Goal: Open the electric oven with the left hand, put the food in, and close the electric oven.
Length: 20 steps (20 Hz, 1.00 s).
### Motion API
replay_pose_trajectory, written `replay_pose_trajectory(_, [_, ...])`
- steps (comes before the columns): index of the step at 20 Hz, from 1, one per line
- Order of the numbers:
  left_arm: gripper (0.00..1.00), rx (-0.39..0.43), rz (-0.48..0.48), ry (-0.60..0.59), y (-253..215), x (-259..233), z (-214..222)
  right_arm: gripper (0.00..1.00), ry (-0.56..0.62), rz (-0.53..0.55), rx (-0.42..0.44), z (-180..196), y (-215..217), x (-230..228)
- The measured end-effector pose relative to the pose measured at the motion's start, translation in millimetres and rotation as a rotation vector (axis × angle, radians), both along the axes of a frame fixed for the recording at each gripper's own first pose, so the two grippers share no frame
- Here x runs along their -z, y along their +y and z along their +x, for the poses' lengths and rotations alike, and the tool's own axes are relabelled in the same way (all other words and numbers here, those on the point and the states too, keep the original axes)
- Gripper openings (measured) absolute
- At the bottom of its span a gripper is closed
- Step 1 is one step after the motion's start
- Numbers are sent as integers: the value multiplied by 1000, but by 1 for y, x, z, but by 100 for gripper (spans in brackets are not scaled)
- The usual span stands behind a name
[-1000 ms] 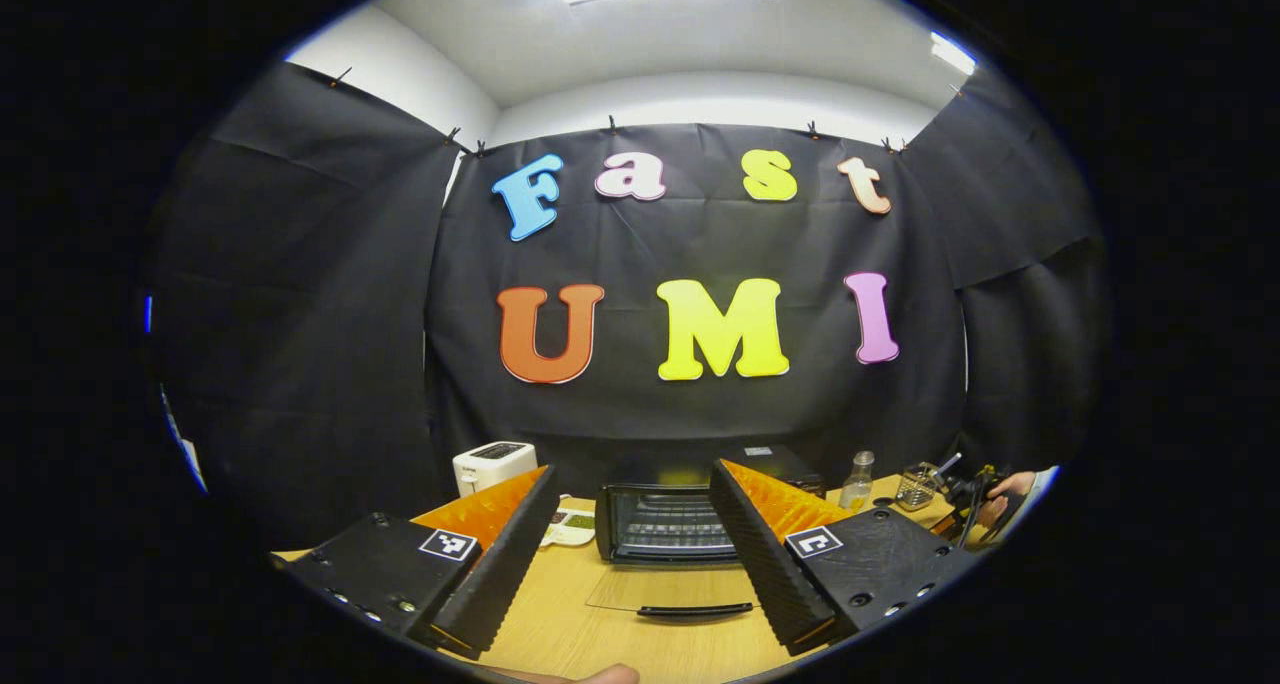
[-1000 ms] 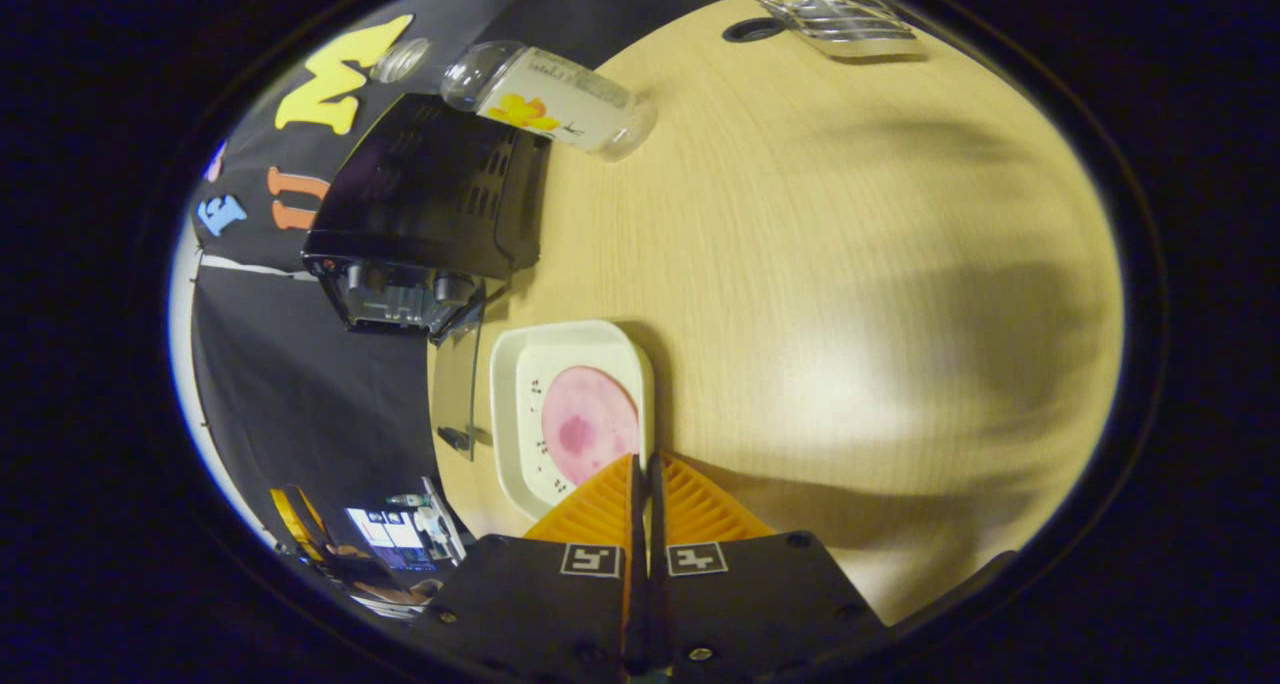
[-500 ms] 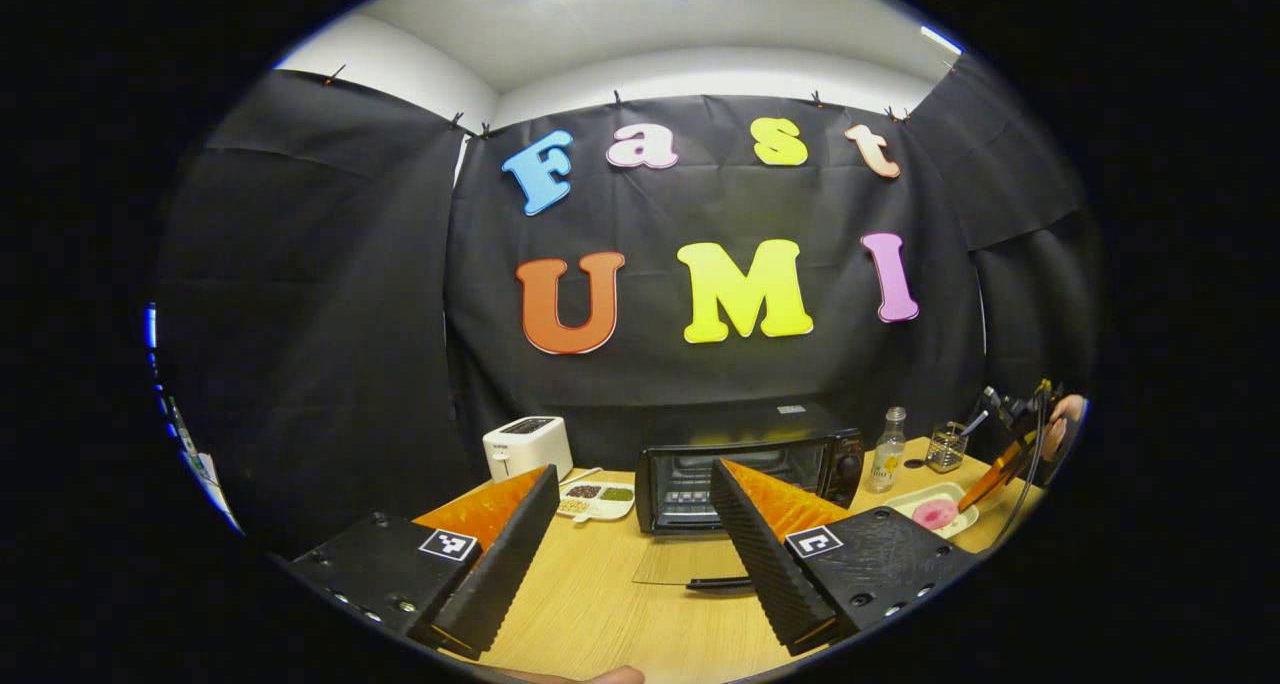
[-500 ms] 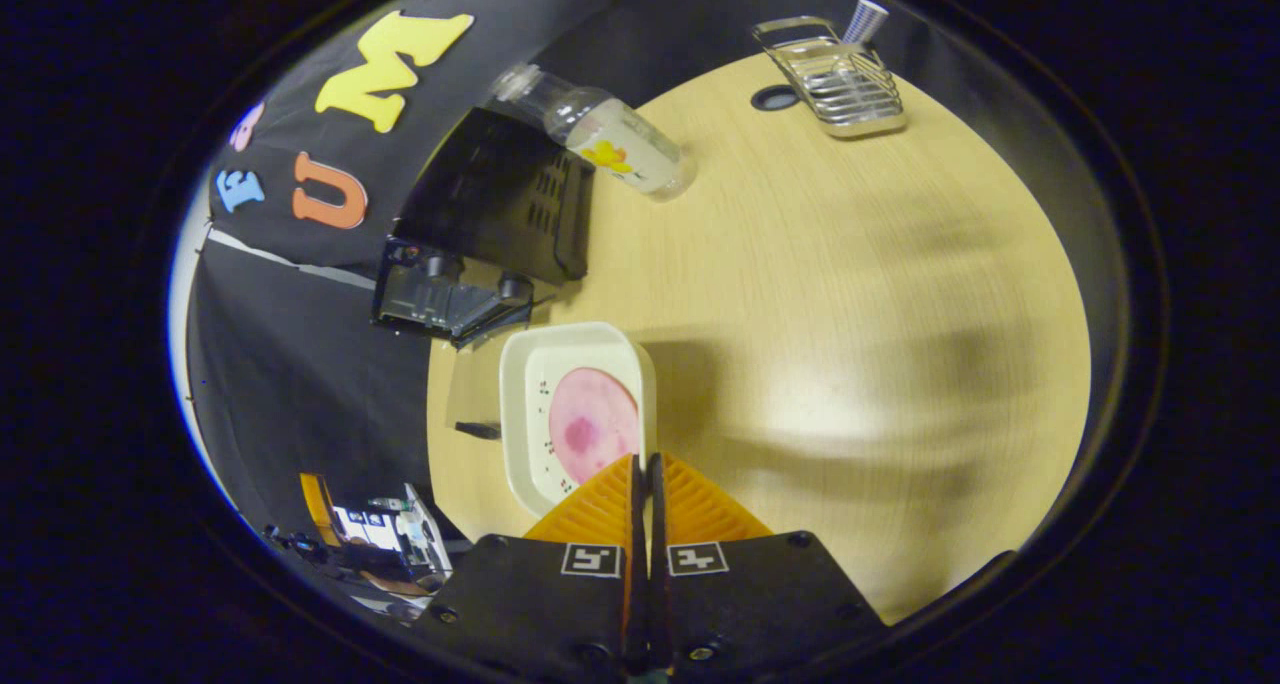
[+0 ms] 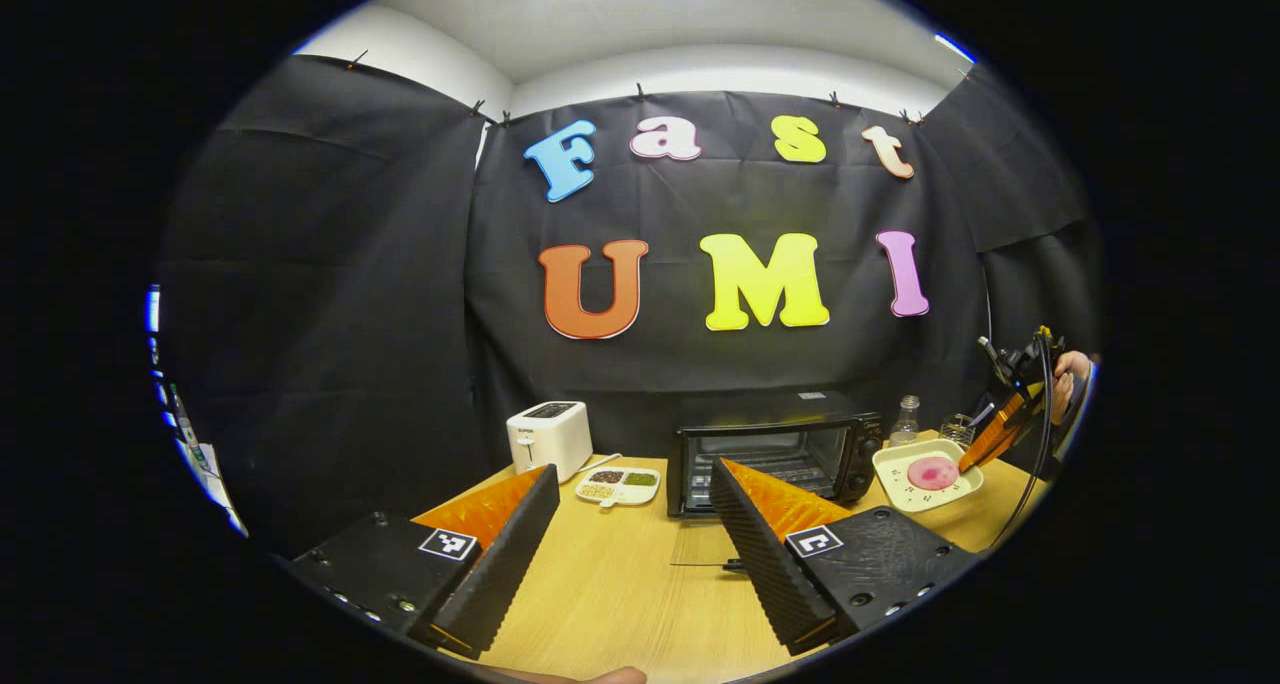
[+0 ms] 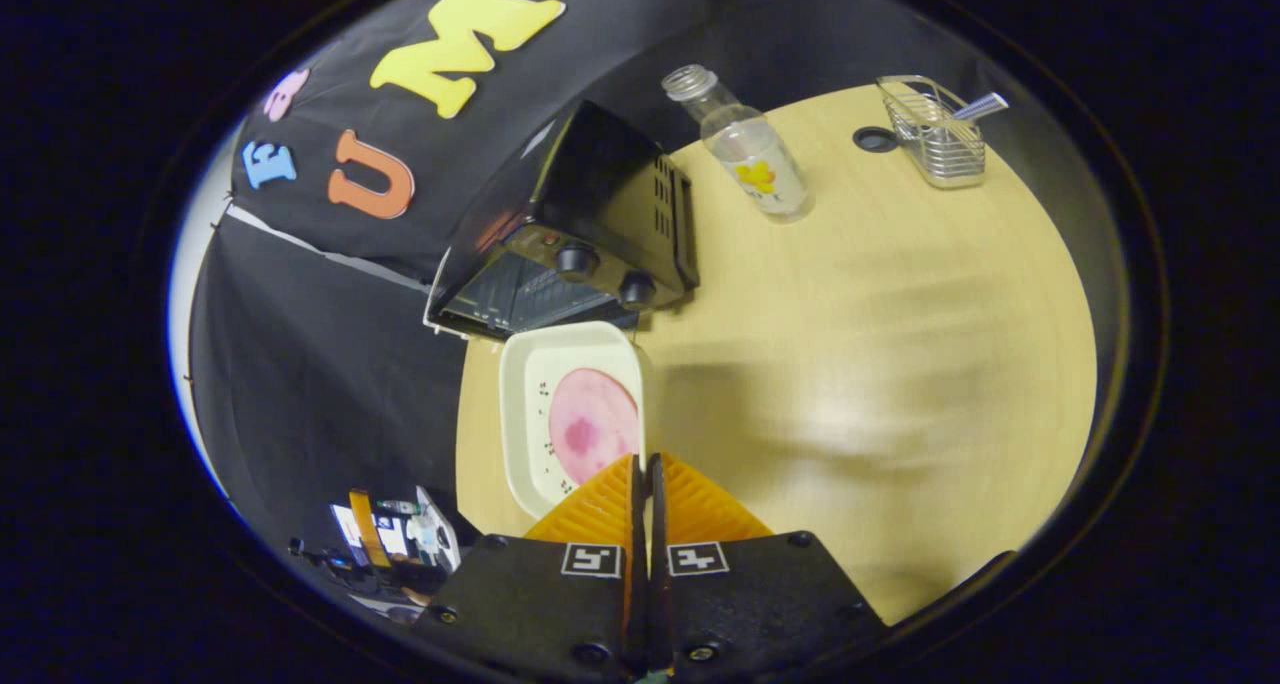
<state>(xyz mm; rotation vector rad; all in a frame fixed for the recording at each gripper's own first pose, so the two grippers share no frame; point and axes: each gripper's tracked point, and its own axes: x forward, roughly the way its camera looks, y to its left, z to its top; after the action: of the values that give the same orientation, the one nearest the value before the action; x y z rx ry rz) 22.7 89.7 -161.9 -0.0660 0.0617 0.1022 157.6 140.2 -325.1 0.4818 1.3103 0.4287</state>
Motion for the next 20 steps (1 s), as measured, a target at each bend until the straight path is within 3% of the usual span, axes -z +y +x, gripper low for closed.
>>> replay_pose_trajectory(3, [96,13,-13,-6,3,2,-2,2,-22,12,38,5,36,0])
replay_pose_trajectory(6, [96,32,-23,-15,5,5,-3,1,-35,7,13,6,73,5])
replay_pose_trajectory(10, [96,25,-25,3,13,18,1,4,-39,-4,68,18,113,16])
replay_pose_trajectory(20, [96,21,-32,24,15,26,3,5,-28,85,457,69,176,56])
